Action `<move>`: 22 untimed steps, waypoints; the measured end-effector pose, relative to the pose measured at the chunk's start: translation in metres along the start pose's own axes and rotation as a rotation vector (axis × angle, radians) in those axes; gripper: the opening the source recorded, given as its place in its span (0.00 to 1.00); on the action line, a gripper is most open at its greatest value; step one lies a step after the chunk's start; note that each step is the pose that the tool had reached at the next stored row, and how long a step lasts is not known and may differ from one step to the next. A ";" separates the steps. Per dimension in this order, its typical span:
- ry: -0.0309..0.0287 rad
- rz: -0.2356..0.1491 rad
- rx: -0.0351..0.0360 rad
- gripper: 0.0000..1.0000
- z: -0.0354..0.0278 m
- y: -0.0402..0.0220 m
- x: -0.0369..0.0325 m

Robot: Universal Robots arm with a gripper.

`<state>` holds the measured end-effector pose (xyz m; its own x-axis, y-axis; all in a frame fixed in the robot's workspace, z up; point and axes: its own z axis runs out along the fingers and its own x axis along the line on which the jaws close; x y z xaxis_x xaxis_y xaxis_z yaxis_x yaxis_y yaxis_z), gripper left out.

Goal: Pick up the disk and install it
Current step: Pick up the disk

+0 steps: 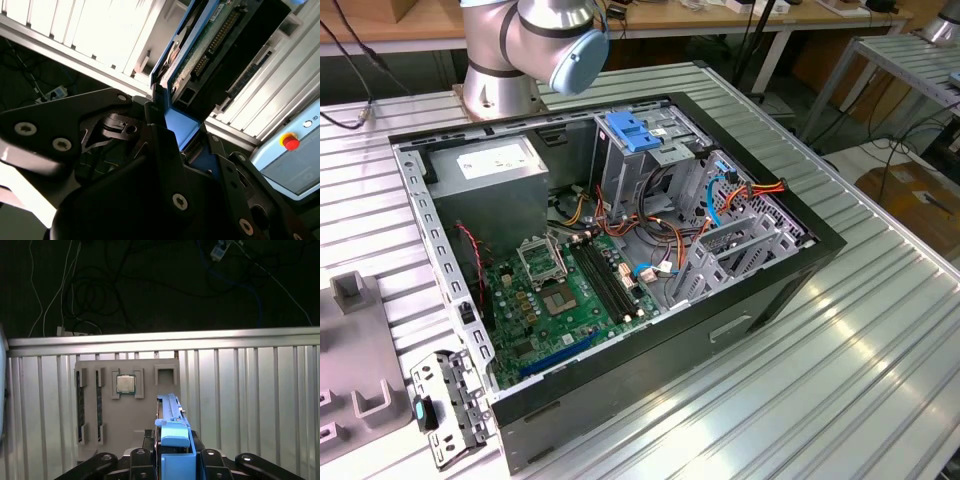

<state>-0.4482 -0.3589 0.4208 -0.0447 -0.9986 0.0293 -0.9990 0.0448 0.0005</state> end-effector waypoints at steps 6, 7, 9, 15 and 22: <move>0.0000 0.000 -0.0002 0.37 -0.0127 0.0000 0.0004; -0.0001 0.000 -0.0002 0.37 -0.0132 0.0000 0.0004; 0.0000 0.000 -0.0005 0.37 -0.0168 0.0000 0.0005; 0.0000 0.000 -0.0010 0.37 -0.0277 0.0000 0.0008; 0.0001 0.000 -0.0018 0.37 -0.0341 0.0000 0.0010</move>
<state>-0.4482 -0.3589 0.4549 -0.0446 -0.9986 0.0293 -0.9990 0.0447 0.0023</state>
